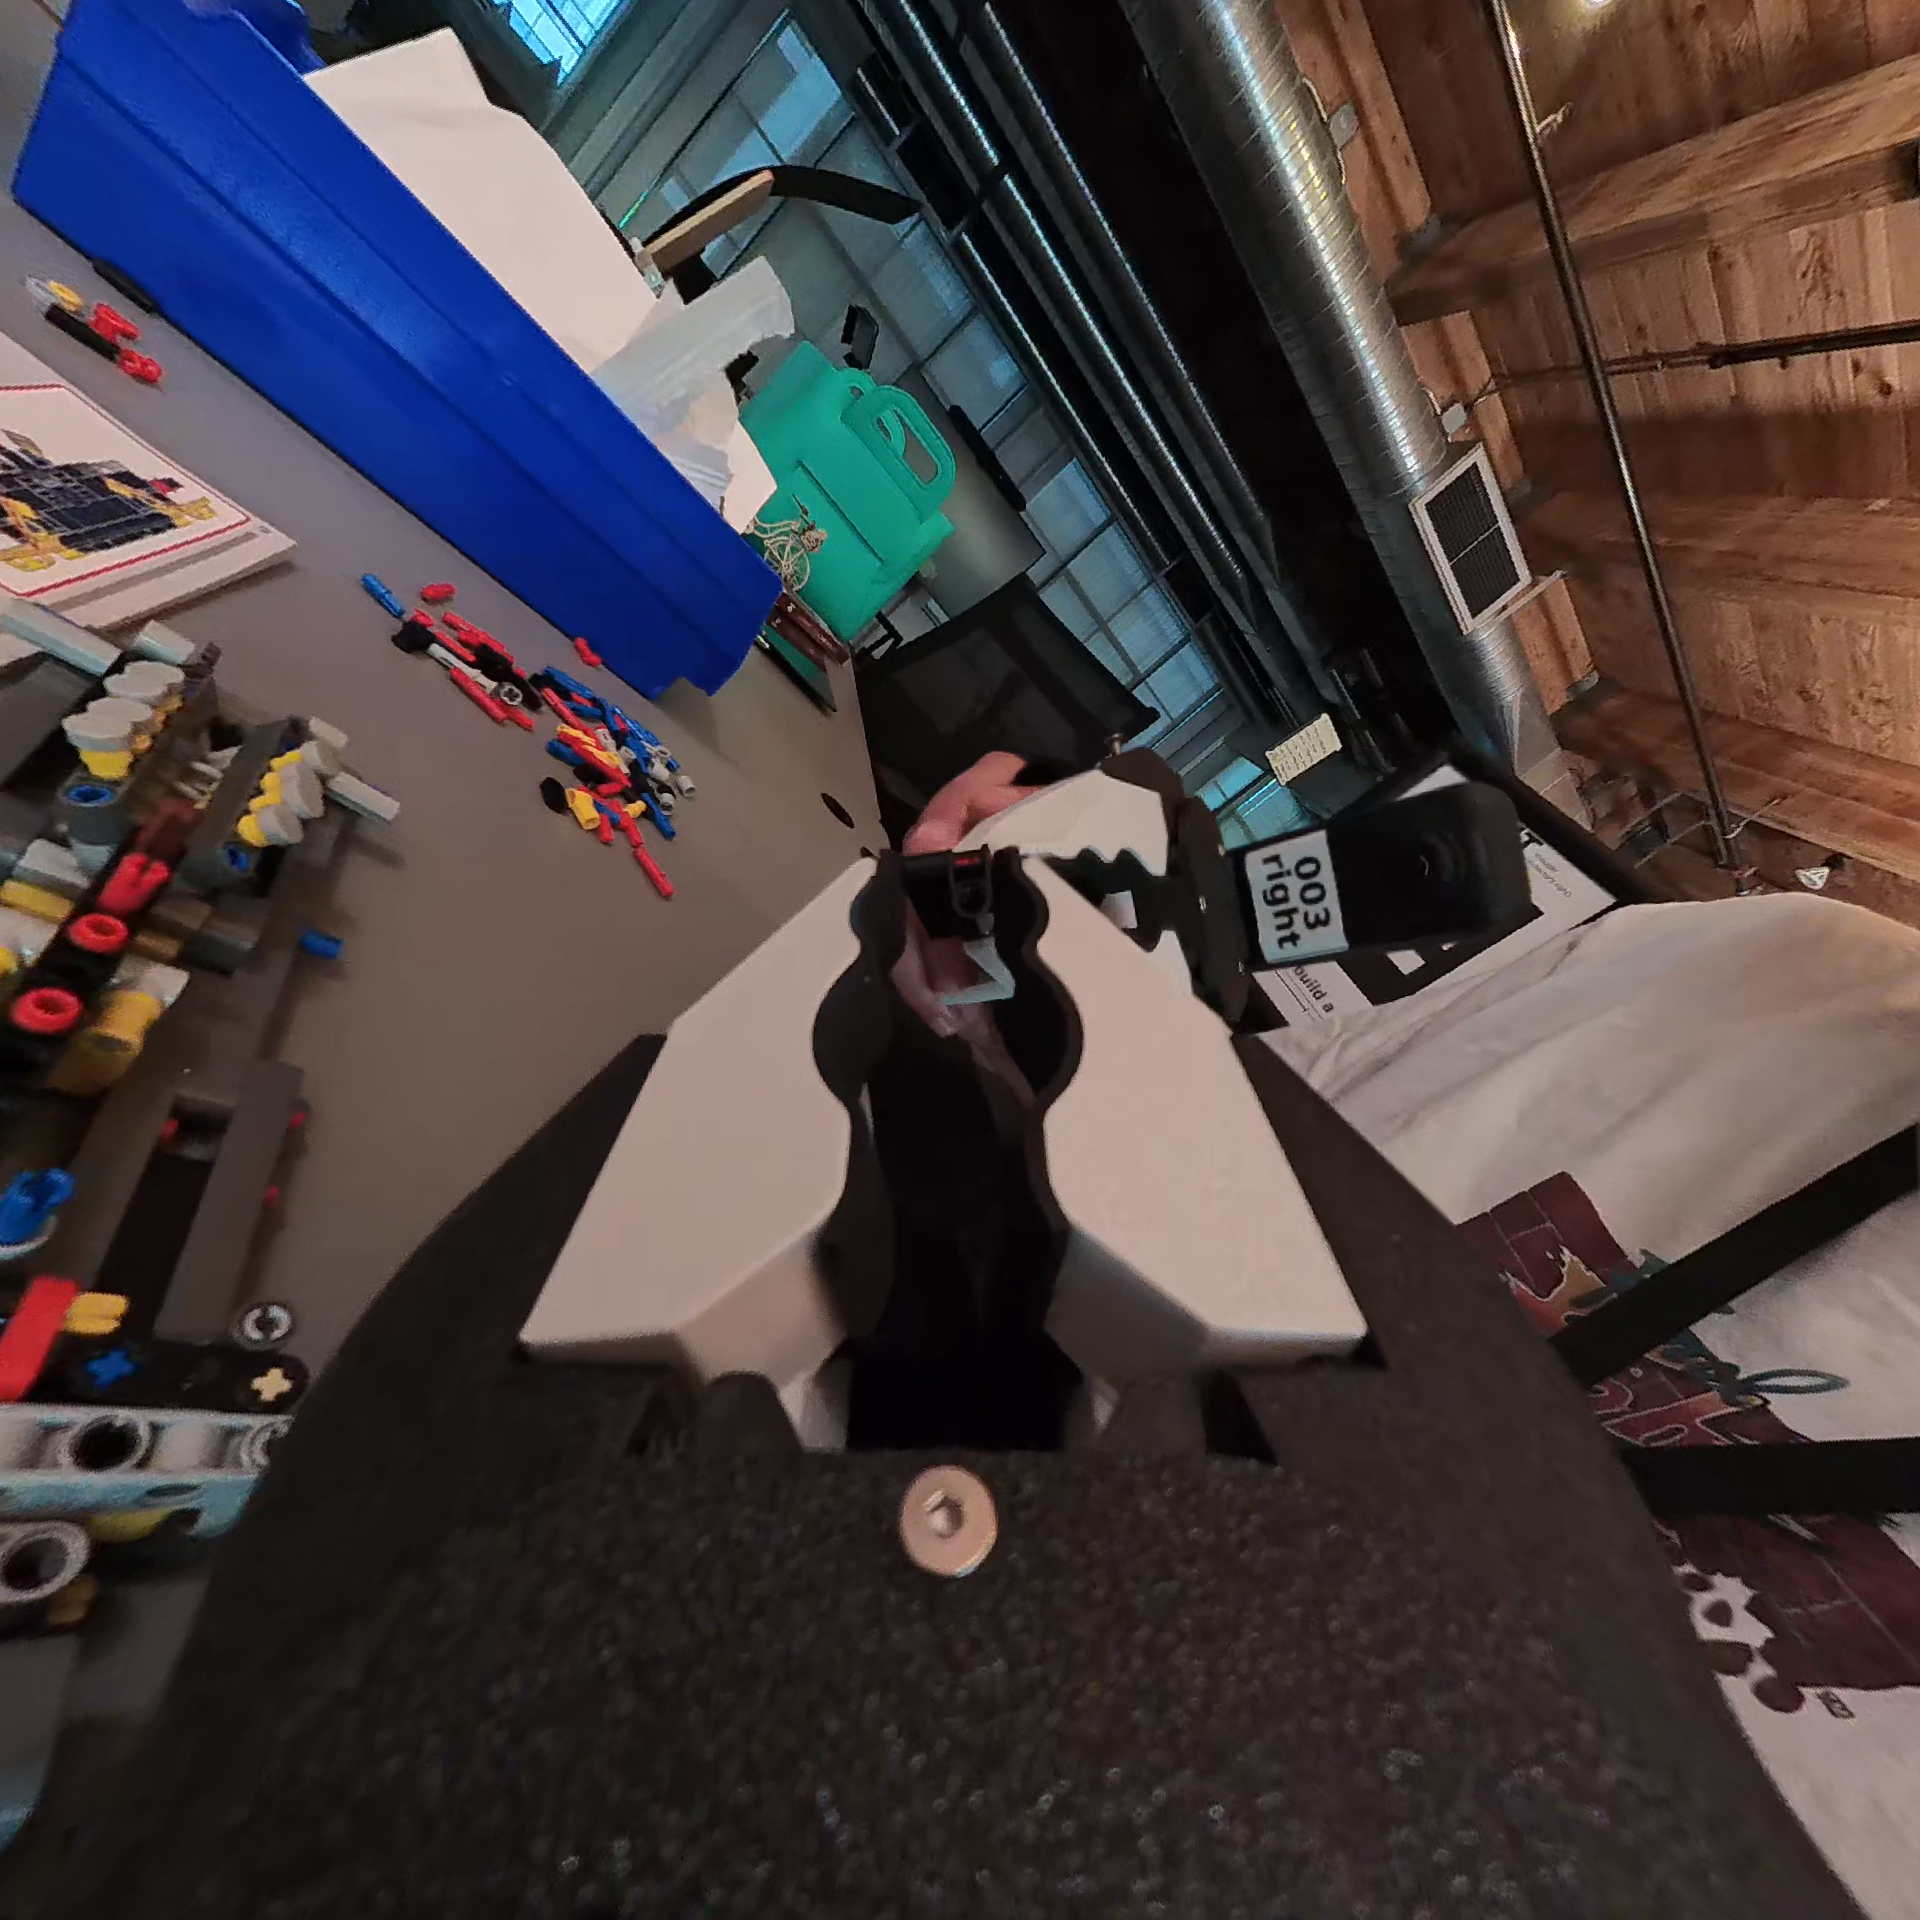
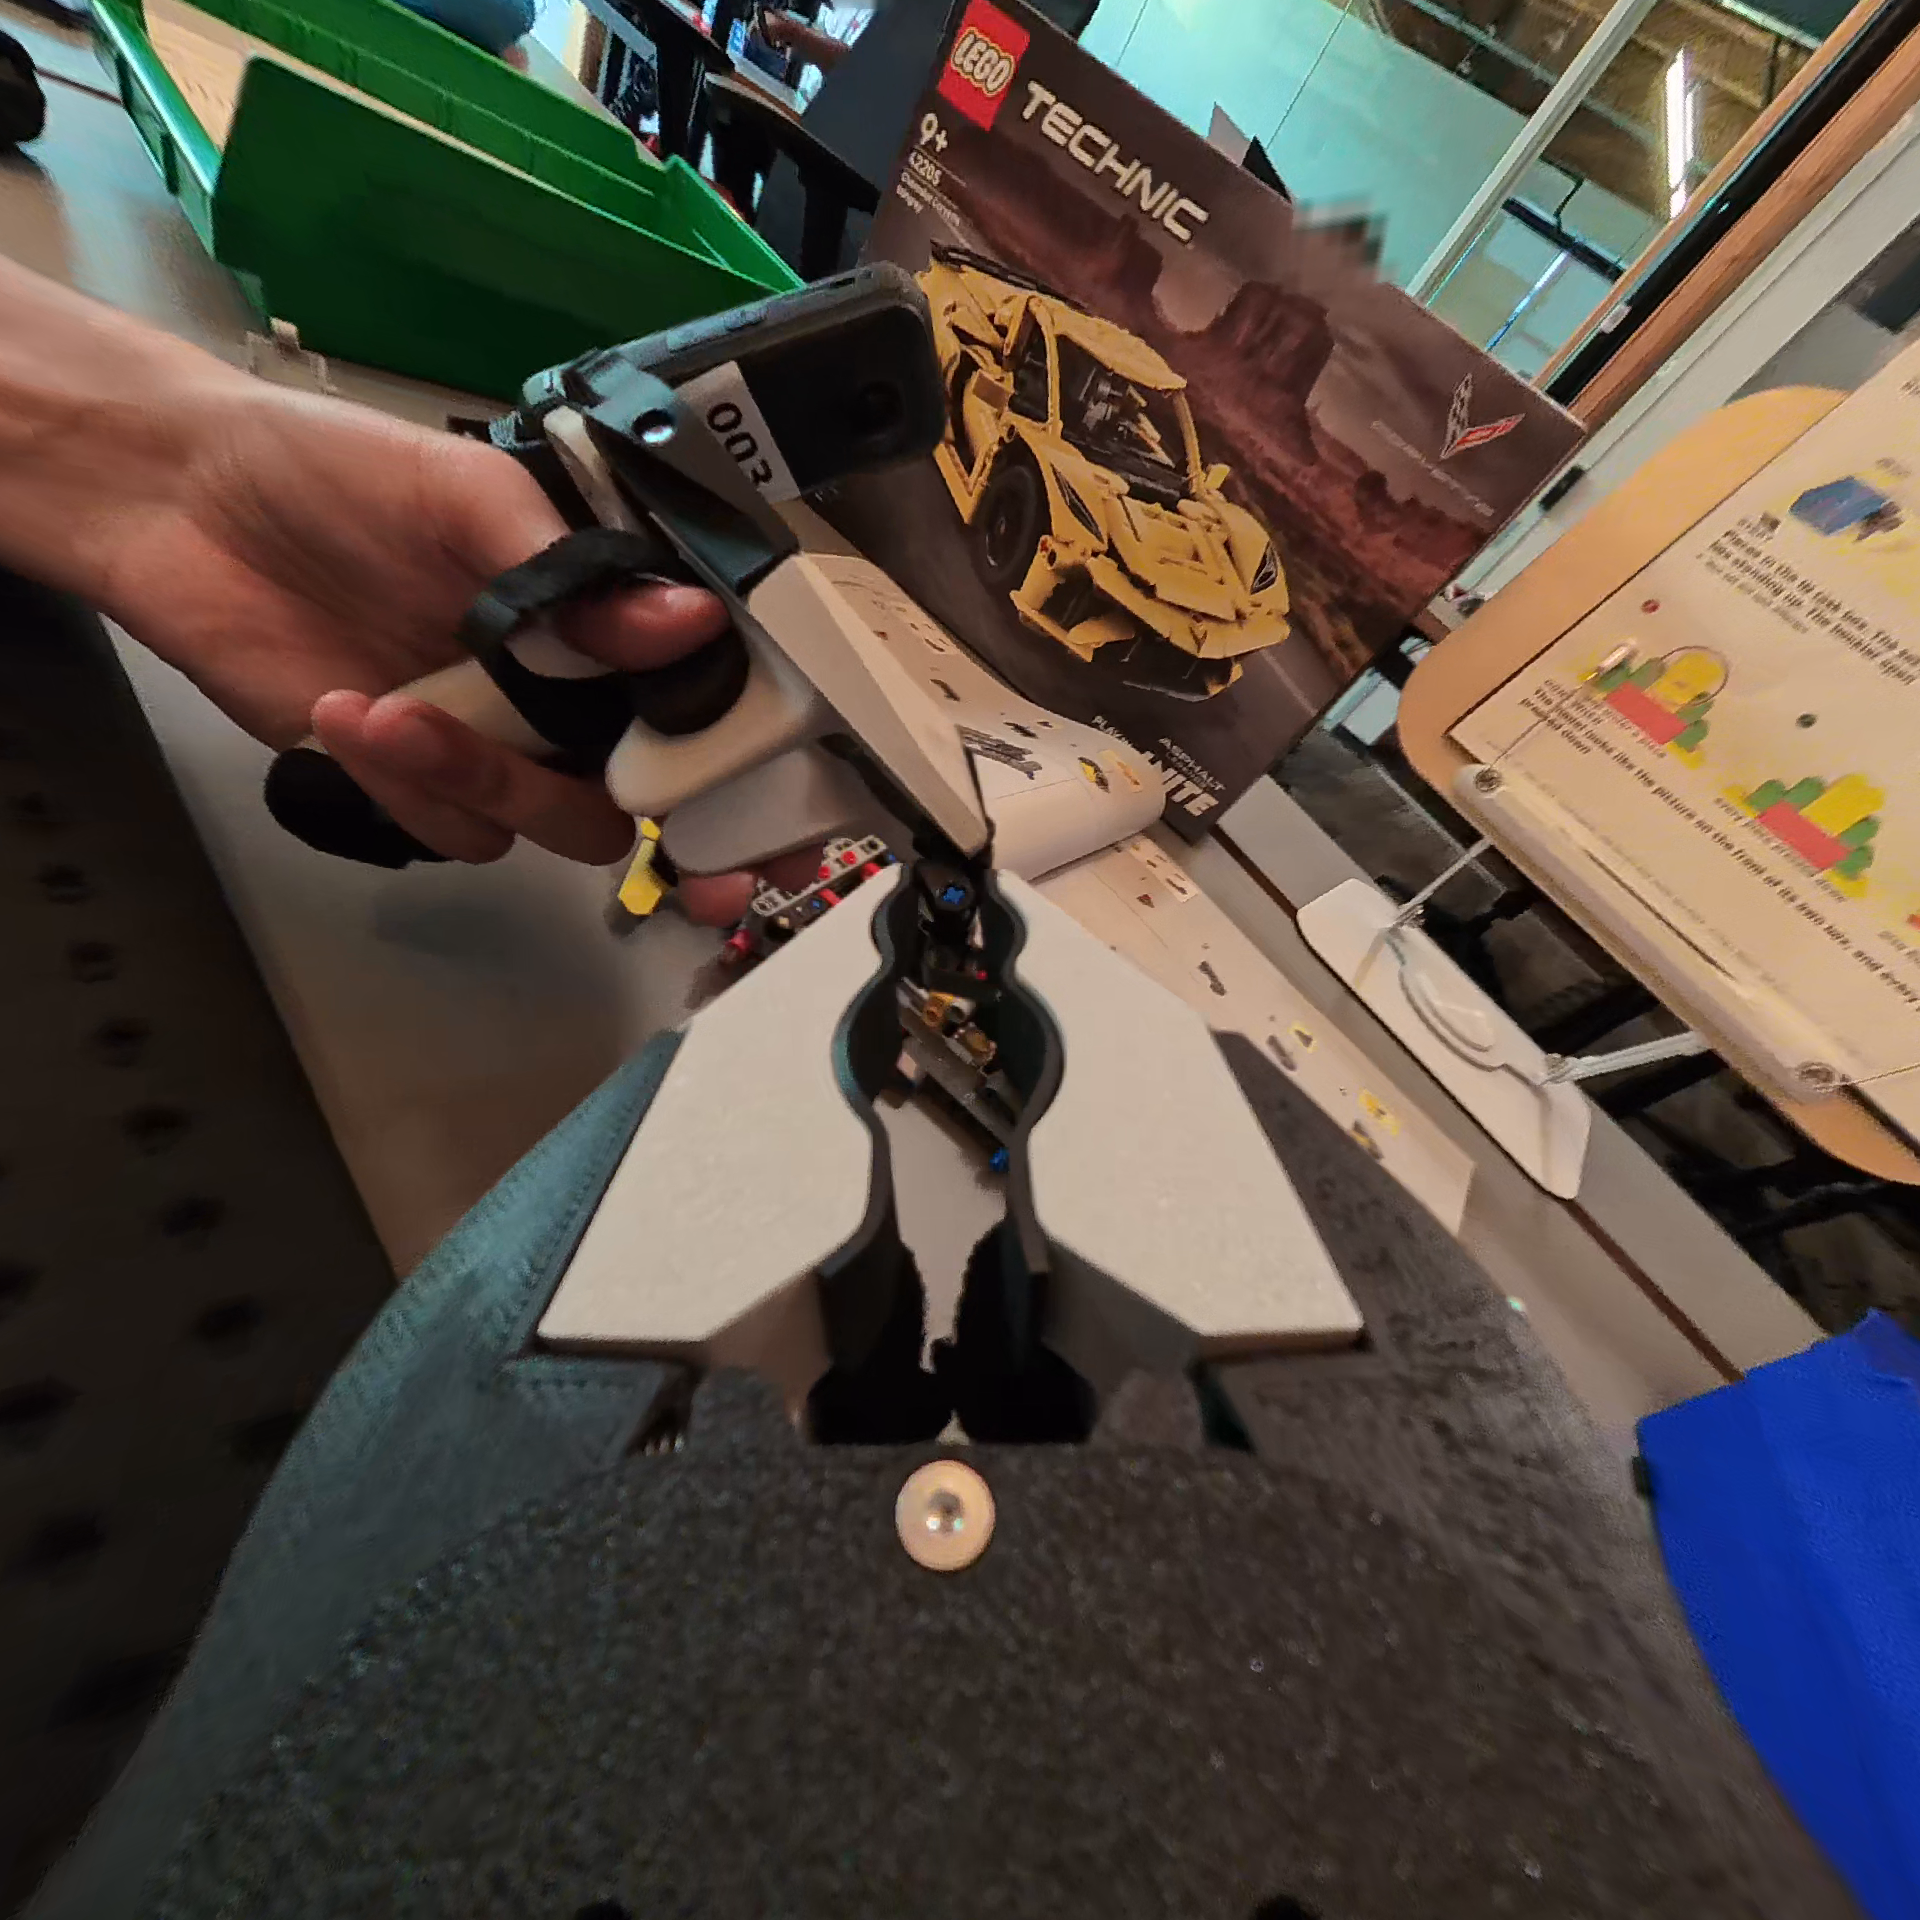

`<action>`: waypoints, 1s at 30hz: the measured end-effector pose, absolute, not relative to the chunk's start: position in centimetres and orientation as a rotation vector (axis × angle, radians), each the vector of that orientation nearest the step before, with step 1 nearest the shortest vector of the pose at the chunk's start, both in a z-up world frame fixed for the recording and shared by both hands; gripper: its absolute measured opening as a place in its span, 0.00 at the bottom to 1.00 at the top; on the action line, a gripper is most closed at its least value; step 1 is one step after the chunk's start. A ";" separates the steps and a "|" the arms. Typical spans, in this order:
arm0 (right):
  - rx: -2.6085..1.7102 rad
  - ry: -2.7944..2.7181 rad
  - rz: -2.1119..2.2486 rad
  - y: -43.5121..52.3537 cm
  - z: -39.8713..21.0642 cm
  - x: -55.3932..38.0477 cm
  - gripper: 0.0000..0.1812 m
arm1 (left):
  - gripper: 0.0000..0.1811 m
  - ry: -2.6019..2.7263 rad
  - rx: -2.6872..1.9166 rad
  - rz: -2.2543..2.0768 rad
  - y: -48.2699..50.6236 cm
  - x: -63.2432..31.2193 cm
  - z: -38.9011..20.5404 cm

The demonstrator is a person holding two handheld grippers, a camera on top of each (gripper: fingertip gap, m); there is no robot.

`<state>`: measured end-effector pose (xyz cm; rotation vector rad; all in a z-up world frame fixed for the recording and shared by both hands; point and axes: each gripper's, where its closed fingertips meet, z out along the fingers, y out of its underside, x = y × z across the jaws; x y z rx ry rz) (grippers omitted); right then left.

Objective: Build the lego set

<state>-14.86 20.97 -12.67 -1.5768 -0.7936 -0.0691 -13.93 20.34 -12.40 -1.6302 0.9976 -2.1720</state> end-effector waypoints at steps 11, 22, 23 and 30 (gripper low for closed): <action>-1.578 -0.778 0.060 20.6 -12.2 -15.2 0.03 | 0.09 0.997 -1.602 -2.256 20.0 -14.3 -11.8; -1.556 -0.559 0.018 21.4 -11.3 -14.5 0.03 | 0.09 0.974 -1.494 -1.962 20.7 -14.0 -11.2; -1.558 -0.577 0.003 21.5 -11.5 -14.5 0.04 | 0.09 0.977 -1.508 -1.965 20.8 -14.0 -11.4; -1.597 -0.620 -0.048 21.5 -12.3 -13.7 0.10 | 0.09 0.980 -1.530 -1.974 21.1 -14.0 -11.7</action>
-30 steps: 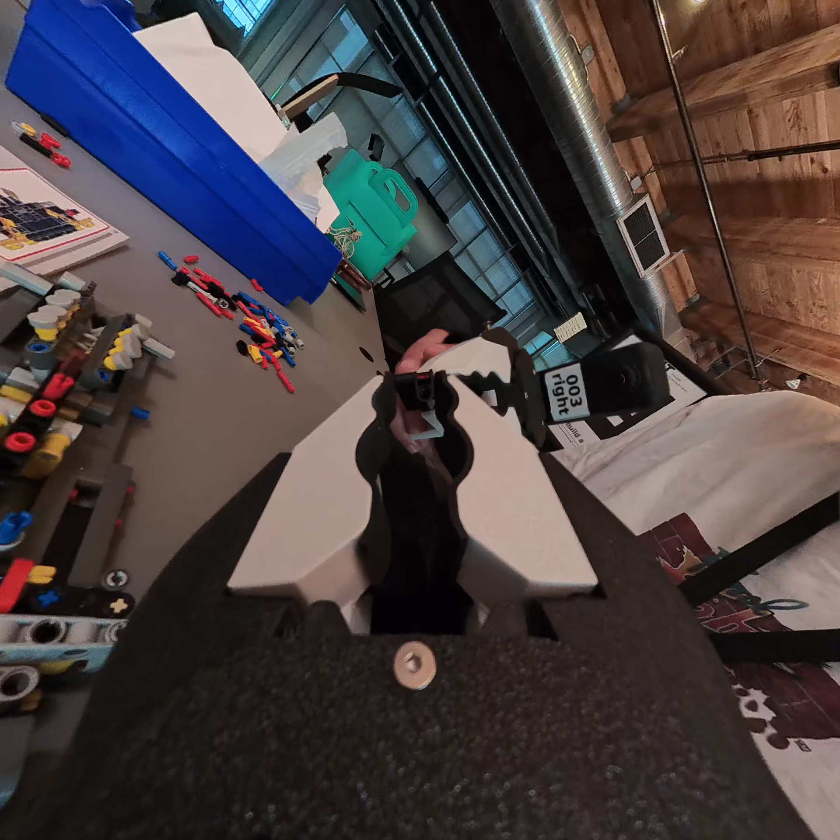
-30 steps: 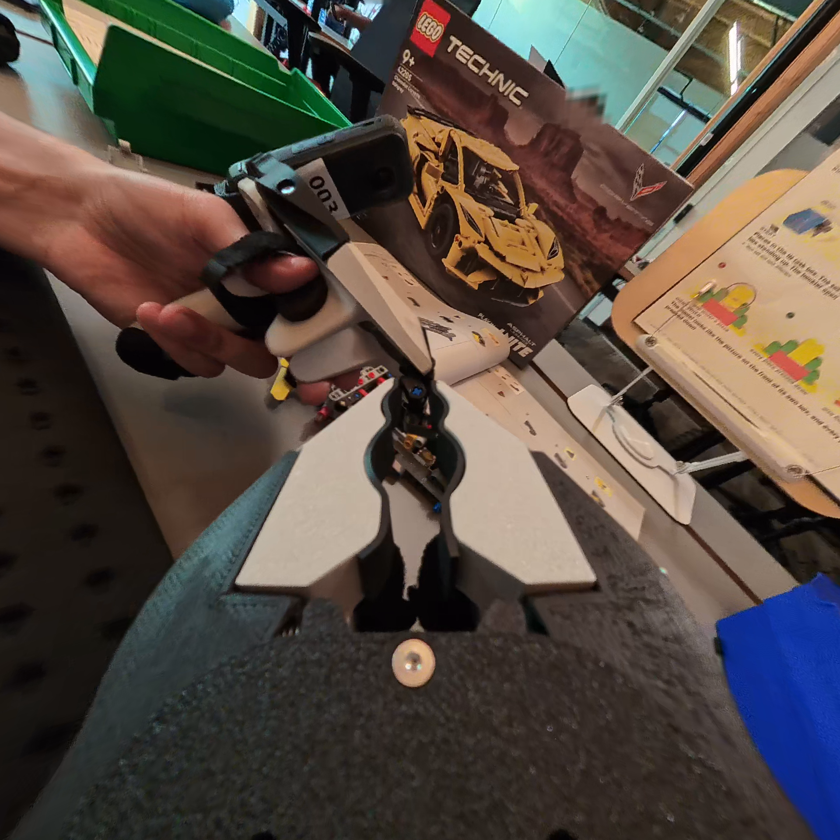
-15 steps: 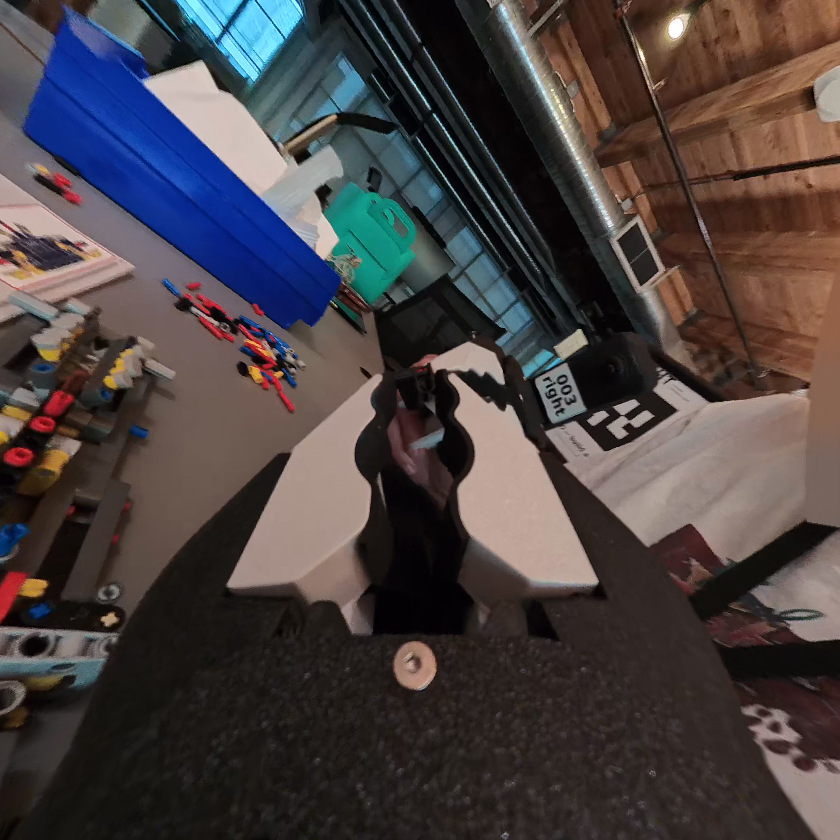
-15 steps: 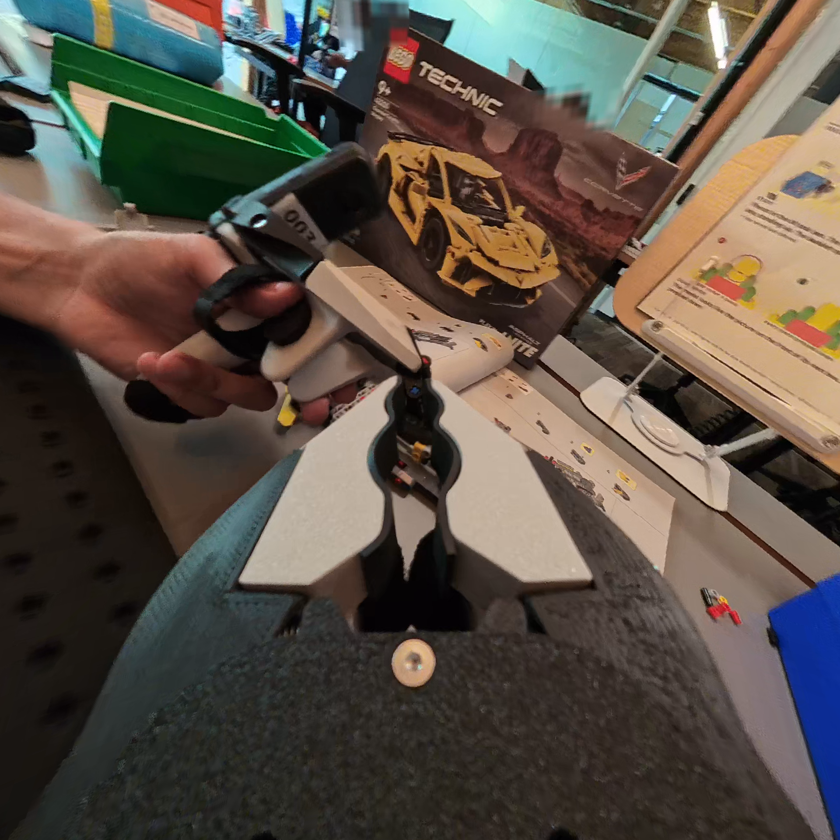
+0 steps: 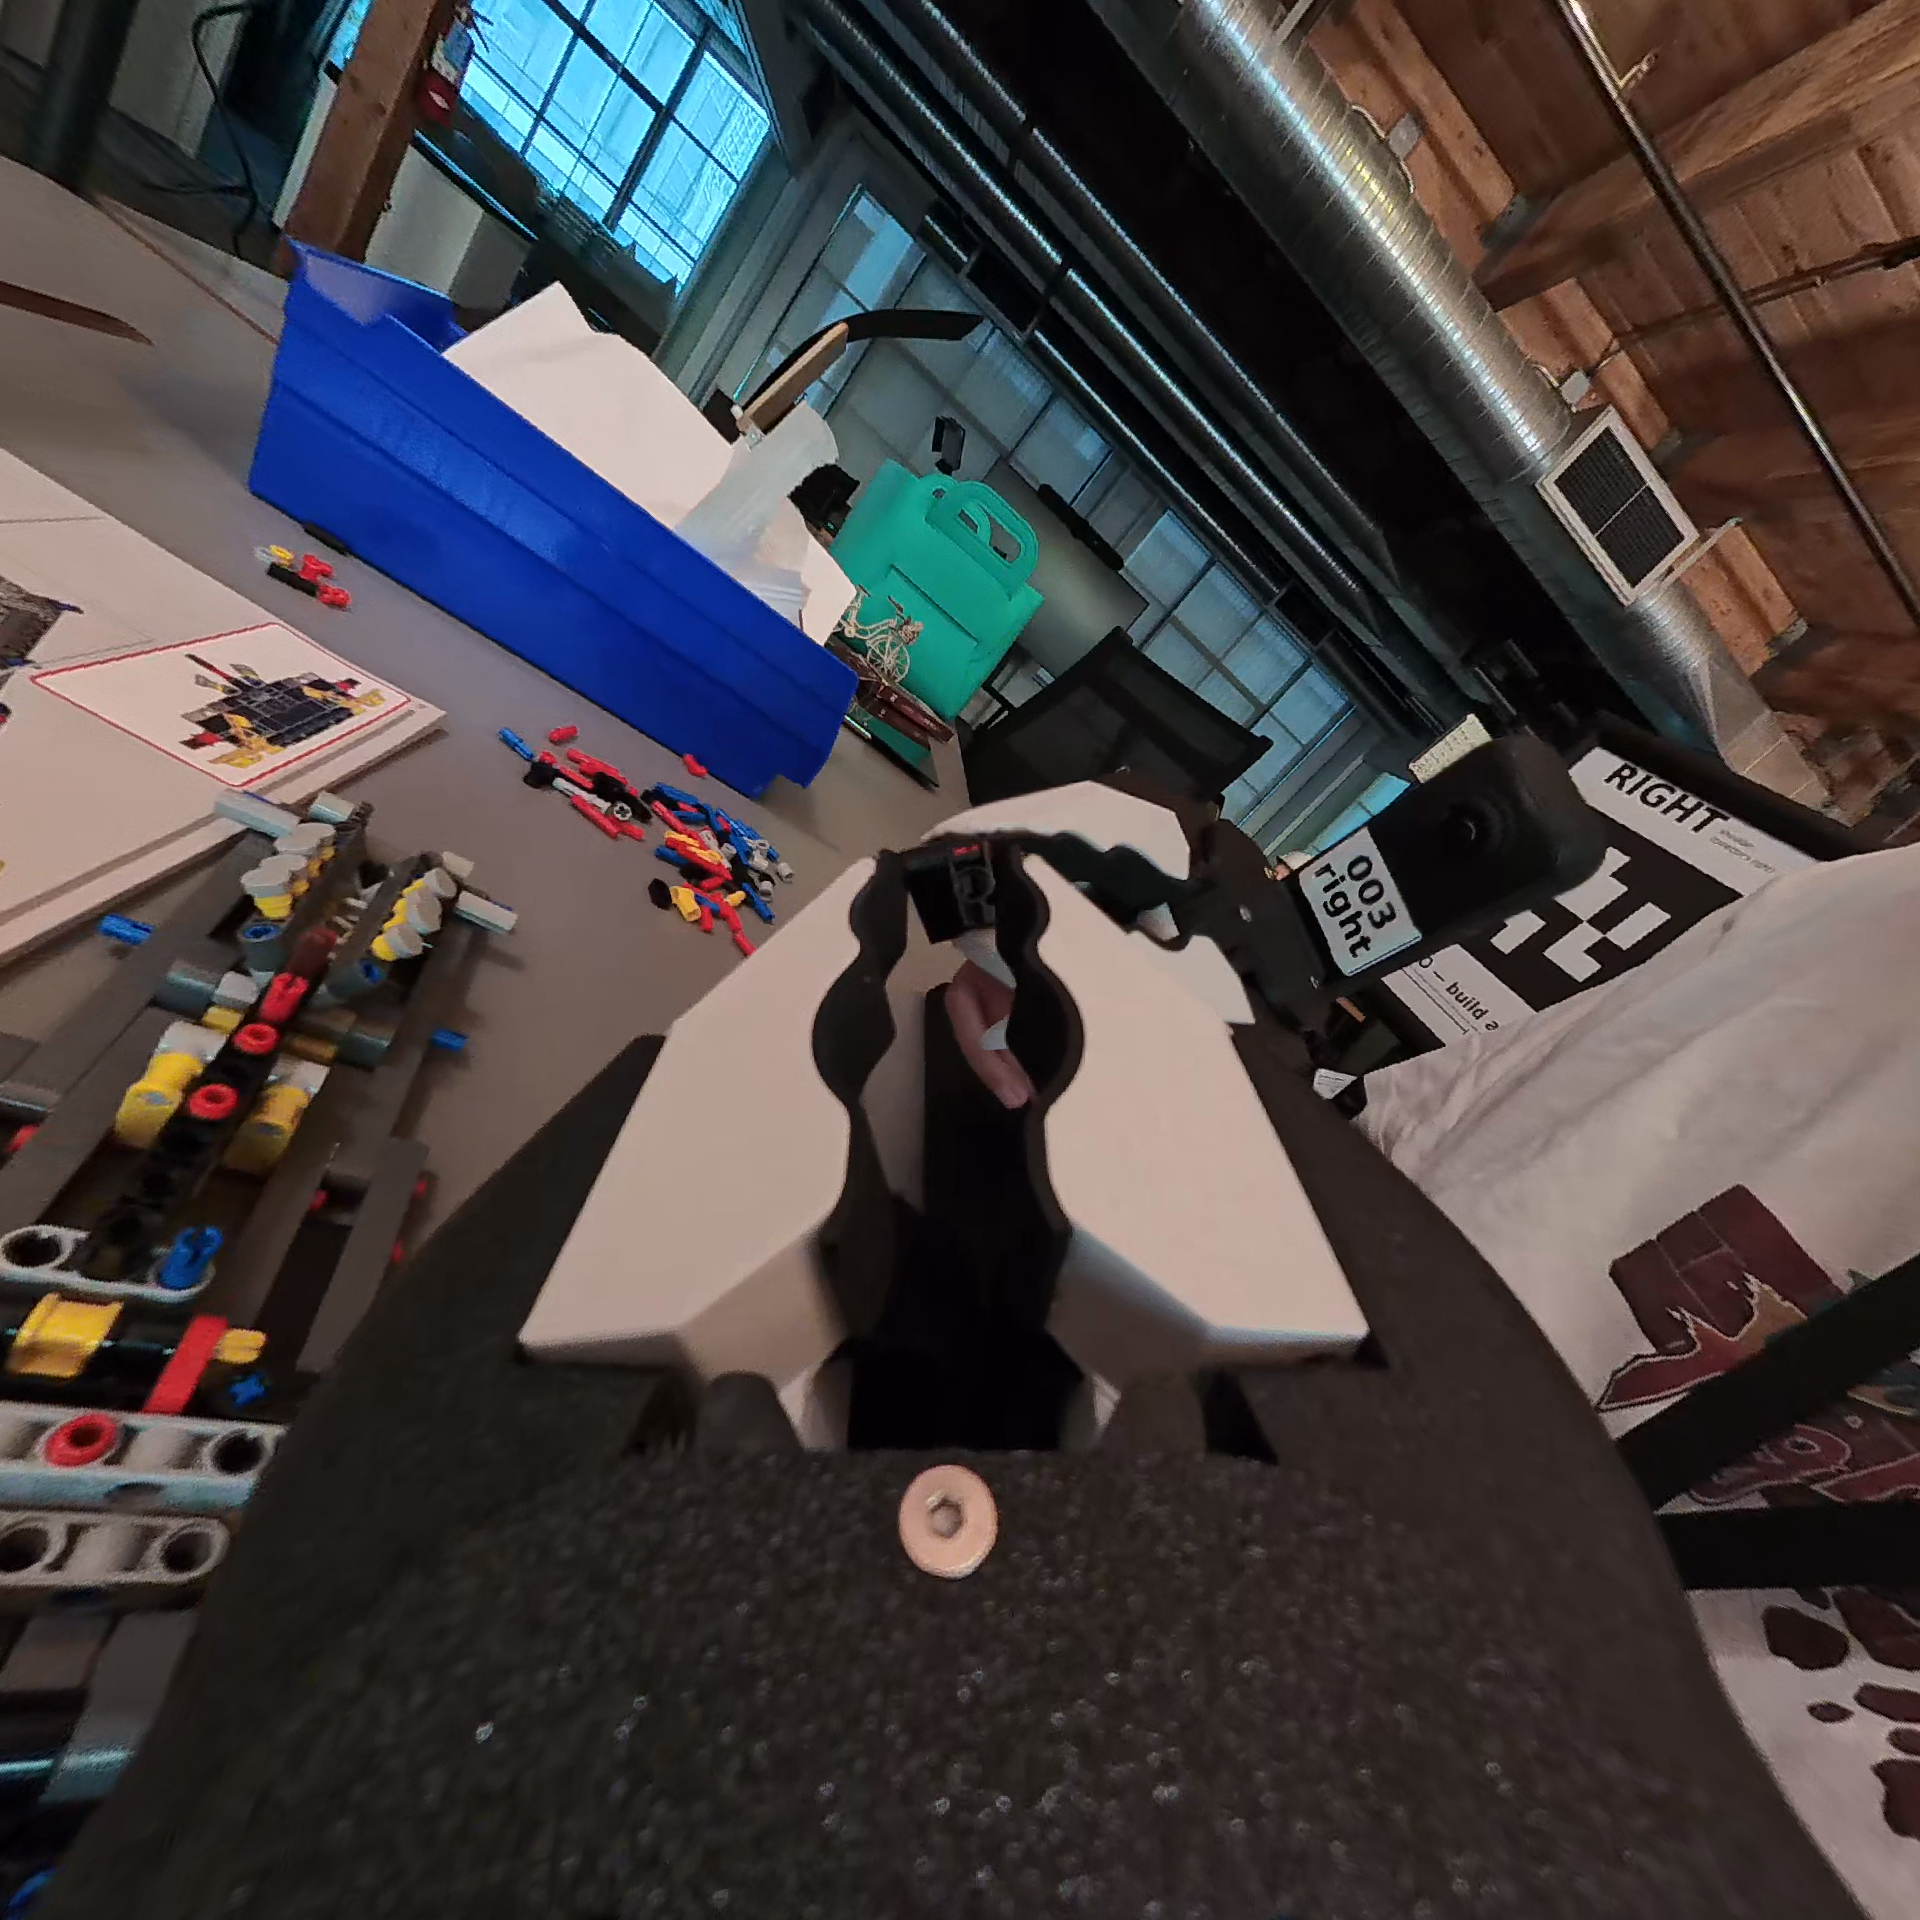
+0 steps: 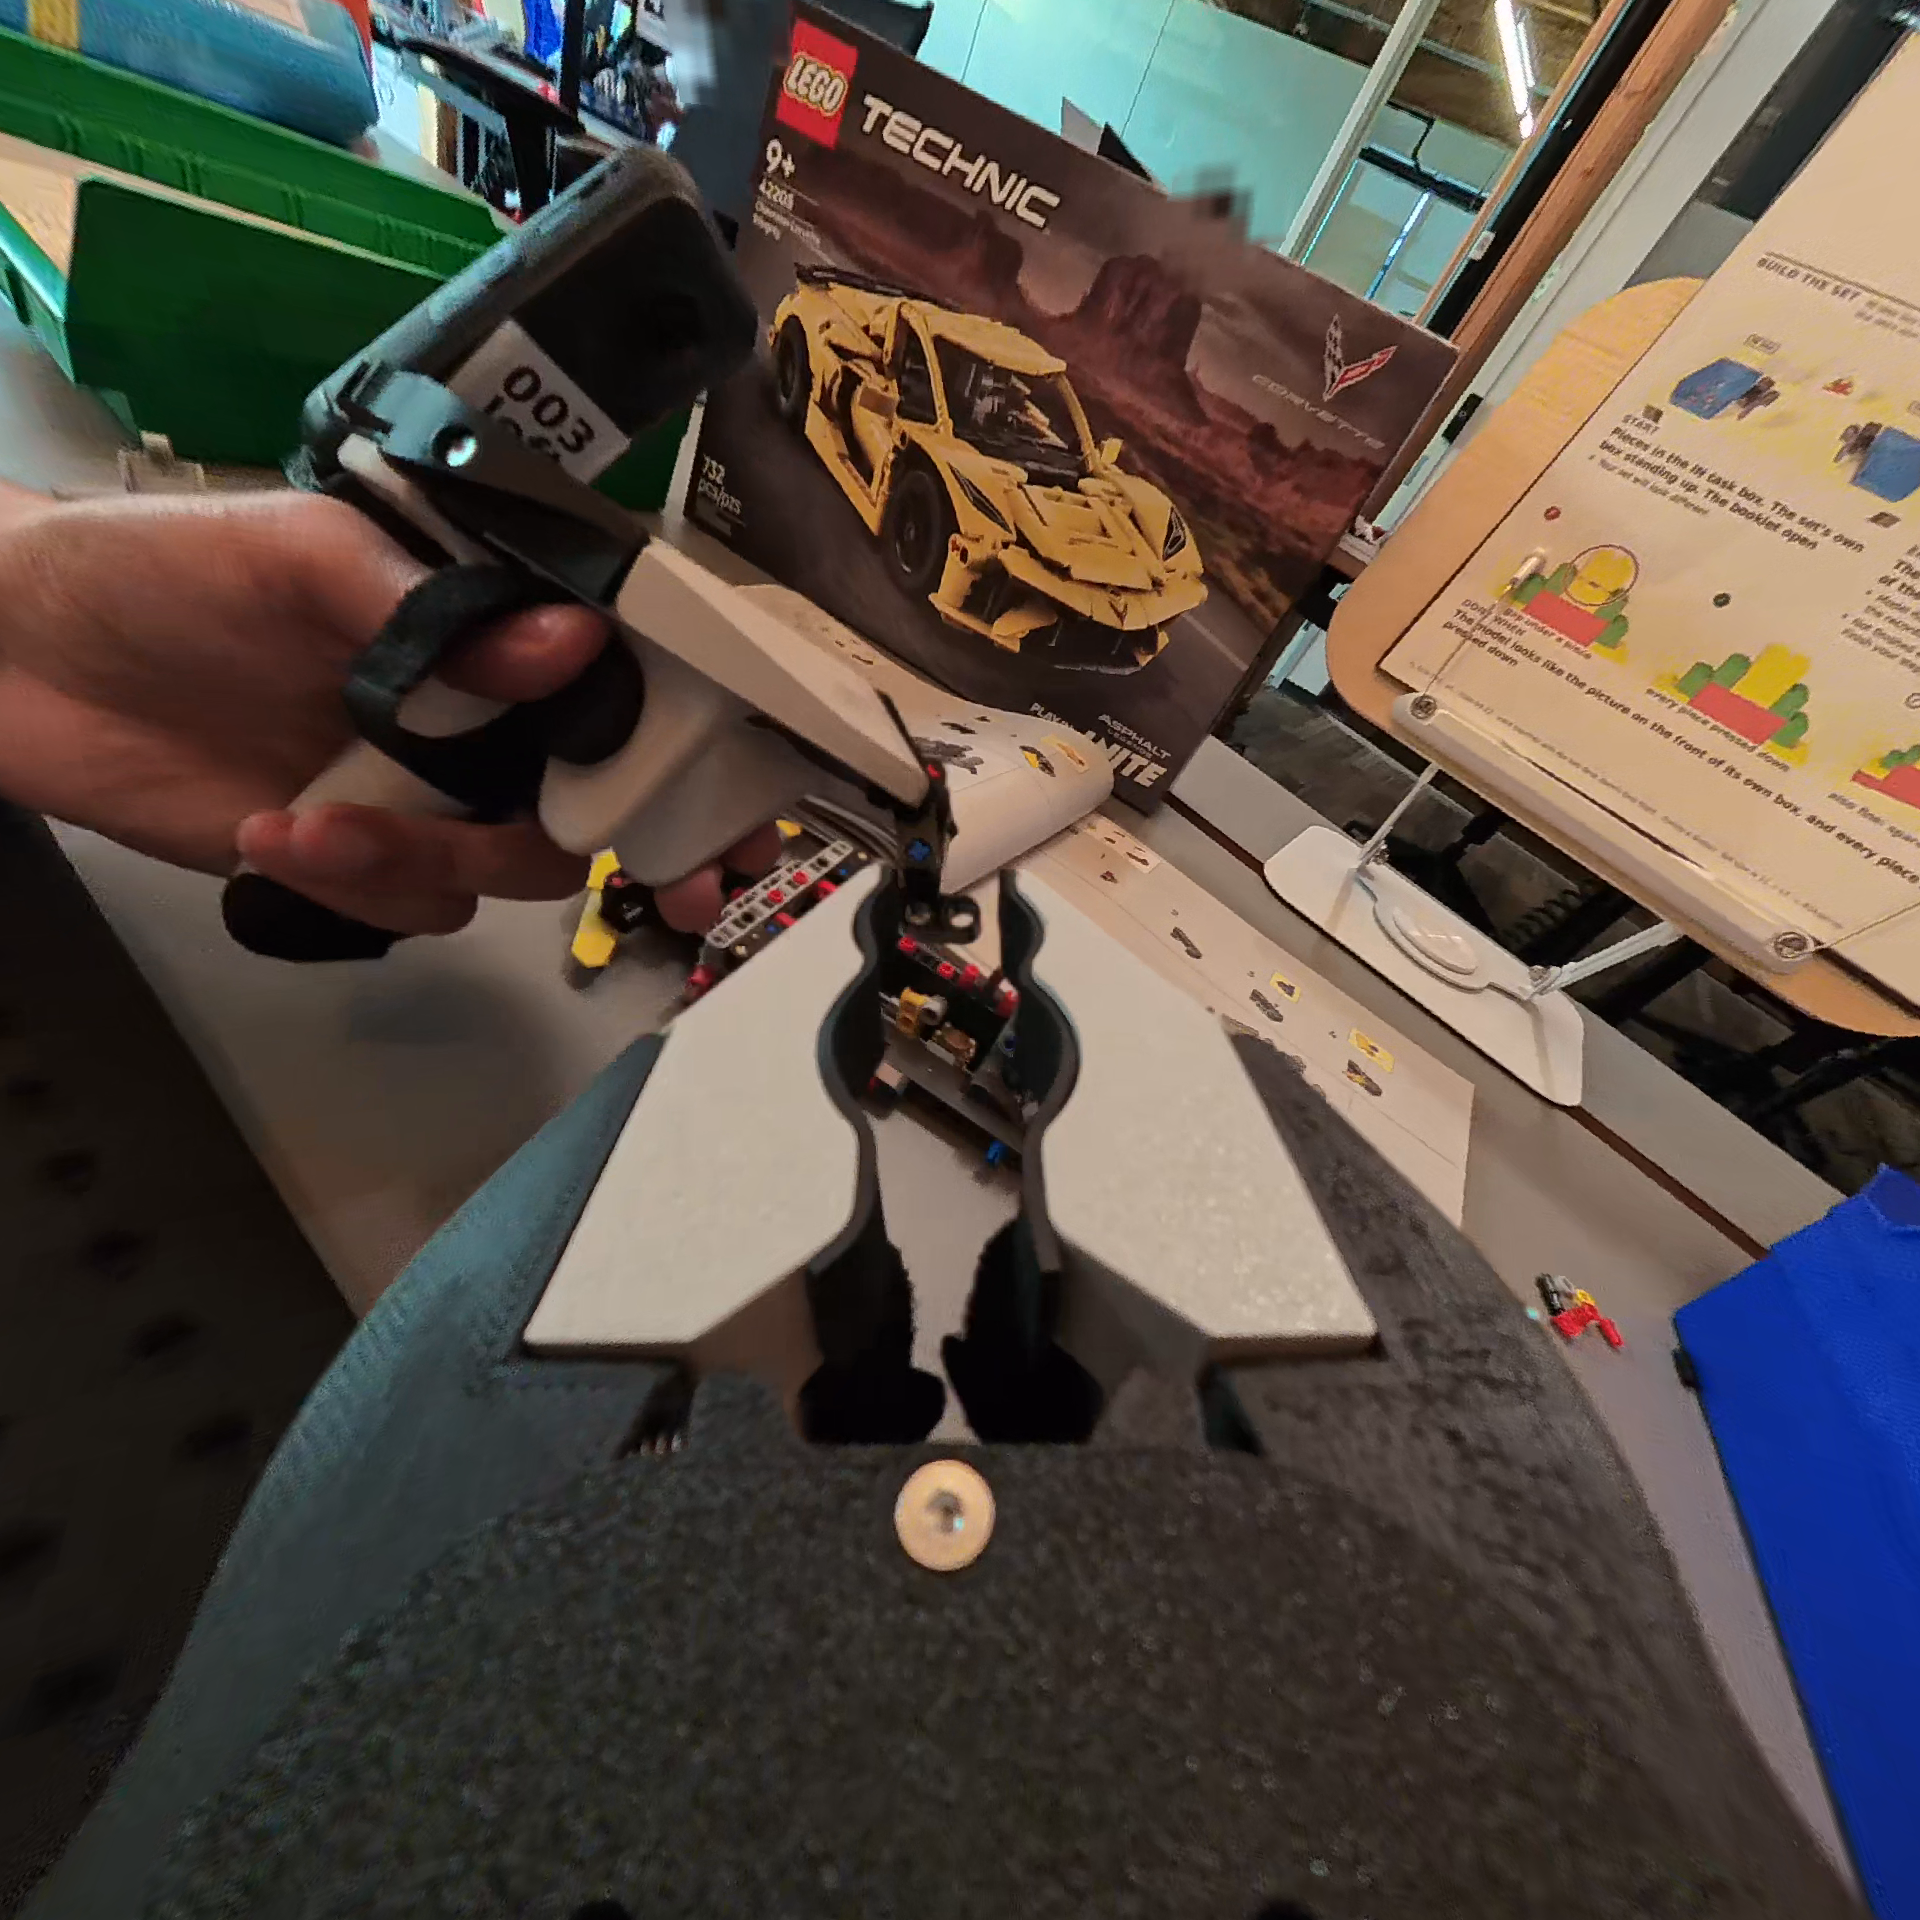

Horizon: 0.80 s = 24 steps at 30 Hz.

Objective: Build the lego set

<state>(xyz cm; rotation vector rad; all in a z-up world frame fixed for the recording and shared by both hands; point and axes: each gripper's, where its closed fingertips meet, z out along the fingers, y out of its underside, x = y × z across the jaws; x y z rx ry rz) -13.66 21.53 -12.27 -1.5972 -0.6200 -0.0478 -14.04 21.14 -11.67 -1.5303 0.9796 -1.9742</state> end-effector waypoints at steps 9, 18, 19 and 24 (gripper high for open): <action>-1.613 -0.657 -0.036 21.8 -12.6 -14.4 0.05 | 0.09 1.038 -1.540 -1.860 20.7 -13.6 -12.4; -1.602 -0.566 0.024 21.8 -11.8 -14.6 0.04 | 0.09 1.060 -1.488 -1.827 20.7 -14.0 -11.7; -1.608 -0.571 0.030 21.8 -12.0 -14.6 0.04 | 0.08 1.064 -1.496 -1.822 20.8 -14.0 -11.8; -1.635 -0.642 -0.091 21.8 -12.7 -13.9 0.13 | 0.08 1.060 -1.537 -1.801 21.5 -13.9 -12.4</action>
